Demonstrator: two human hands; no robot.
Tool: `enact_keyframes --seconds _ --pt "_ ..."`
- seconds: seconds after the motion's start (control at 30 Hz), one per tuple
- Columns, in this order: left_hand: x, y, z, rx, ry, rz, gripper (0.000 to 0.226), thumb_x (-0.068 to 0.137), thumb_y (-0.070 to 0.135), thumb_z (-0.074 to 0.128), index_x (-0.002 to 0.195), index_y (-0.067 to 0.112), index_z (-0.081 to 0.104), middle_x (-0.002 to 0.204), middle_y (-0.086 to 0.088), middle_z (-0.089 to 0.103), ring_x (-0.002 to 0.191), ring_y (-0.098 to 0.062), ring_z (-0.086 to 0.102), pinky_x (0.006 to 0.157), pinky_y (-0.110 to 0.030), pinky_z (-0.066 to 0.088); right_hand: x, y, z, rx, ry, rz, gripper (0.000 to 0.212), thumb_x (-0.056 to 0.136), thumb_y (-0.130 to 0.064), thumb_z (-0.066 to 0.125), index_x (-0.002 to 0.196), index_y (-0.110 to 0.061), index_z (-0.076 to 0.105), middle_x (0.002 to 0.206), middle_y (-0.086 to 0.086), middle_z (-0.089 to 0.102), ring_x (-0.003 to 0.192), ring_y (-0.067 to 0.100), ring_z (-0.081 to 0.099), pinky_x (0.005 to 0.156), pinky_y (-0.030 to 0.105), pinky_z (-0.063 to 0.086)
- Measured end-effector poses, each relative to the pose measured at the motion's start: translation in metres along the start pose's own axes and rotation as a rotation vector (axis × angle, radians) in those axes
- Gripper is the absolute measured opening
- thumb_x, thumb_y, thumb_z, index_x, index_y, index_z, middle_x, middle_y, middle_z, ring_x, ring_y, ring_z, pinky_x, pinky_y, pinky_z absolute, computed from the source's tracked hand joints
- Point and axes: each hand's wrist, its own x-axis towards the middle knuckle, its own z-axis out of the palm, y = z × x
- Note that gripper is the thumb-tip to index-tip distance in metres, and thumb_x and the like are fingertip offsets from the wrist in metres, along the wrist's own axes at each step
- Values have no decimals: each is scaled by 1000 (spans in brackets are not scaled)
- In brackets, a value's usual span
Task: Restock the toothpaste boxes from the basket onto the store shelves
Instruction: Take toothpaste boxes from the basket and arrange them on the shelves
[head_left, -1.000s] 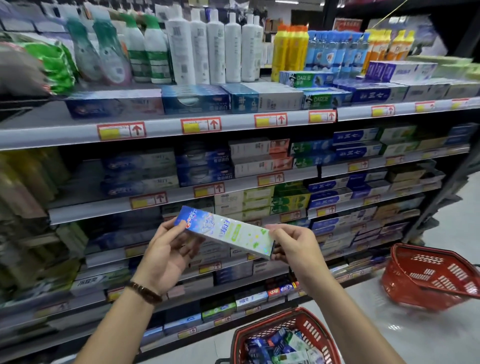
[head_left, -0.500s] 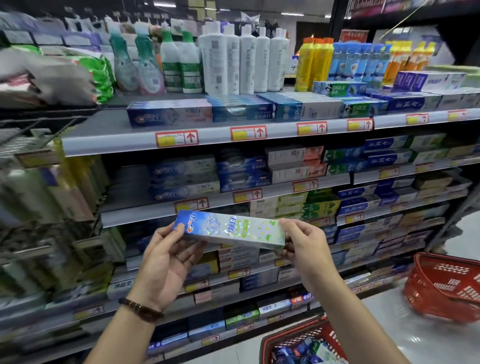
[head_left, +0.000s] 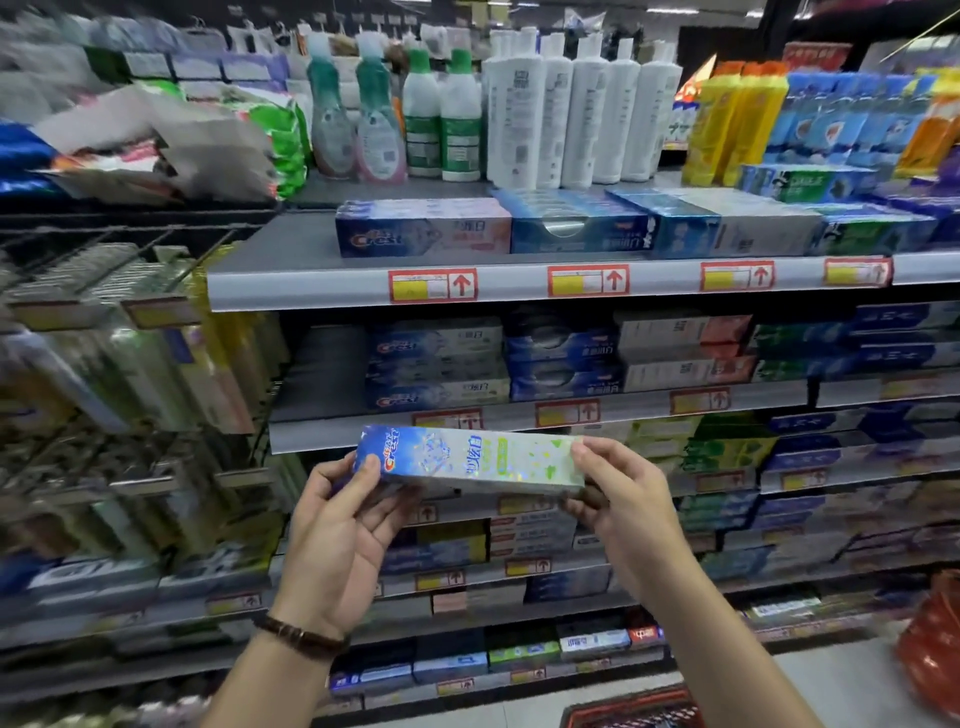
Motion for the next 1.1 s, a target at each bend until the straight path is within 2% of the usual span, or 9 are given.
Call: enact_keyframes --seconds 0.1,0.2,0.27,0.47,0.57,0.73,0.9,1.0,1.1 --pt "9 6 -2 -10 44 27 8 96 12 64 96 18 60 105 -17 77 95 -29 76 89 -47 63 15 2 7 -32 -114 -46 49 79 -26 82 124 -10 69 116 12 78 102 25 74 80 37 58" --pt "19 10 -1 -2 78 41 10 98 10 63 94 19 59 106 -17 77 92 -28 77 82 -42 65 33 6 9 -87 -201 -91 56 77 -18 90 129 -17 70 124 8 76 117 29 72 96 47 57" --pt "26 12 0 4 100 52 9 95 13 65 93 20 59 109 -17 76 92 -28 77 81 -41 66 44 9 9 -99 -231 -106 60 74 -14 92 130 -19 71 127 8 75 120 30 71 101 49 56" --pt "42 8 0 43 137 82 14 90 17 69 97 16 57 108 -18 74 90 -28 74 72 -36 65 68 11 8 -111 -276 -142 60 73 -9 86 130 -16 70 123 7 77 114 32 73 94 47 61" --pt "48 7 1 32 134 88 16 89 17 70 99 15 57 110 -21 74 89 -28 76 74 -38 65 76 13 9 -102 -283 -149 61 72 -7 85 130 -16 70 123 7 77 114 31 74 95 45 62" --pt "58 9 0 31 89 73 16 91 17 68 103 15 58 119 -26 73 101 -39 75 80 -40 65 83 12 13 -87 -267 -161 63 73 -6 83 133 -17 68 125 4 77 116 27 74 96 44 62" --pt "67 16 -2 96 46 100 33 85 14 72 113 11 56 119 -23 73 101 -41 73 87 -47 64 78 12 22 -117 -194 -171 61 73 -17 84 133 -21 70 123 2 78 115 26 74 97 42 61" --pt "71 22 -5 177 26 137 45 72 16 81 111 8 60 111 -14 75 96 -37 74 83 -42 65 77 12 27 -113 -159 -164 58 75 -20 84 131 -20 70 119 4 79 113 25 75 99 47 58" --pt "74 23 -11 181 -4 127 32 84 4 73 113 4 60 110 -16 76 94 -38 74 81 -41 65 75 13 31 -84 -114 -157 60 73 -28 89 130 -20 71 118 6 80 112 25 75 100 51 58"
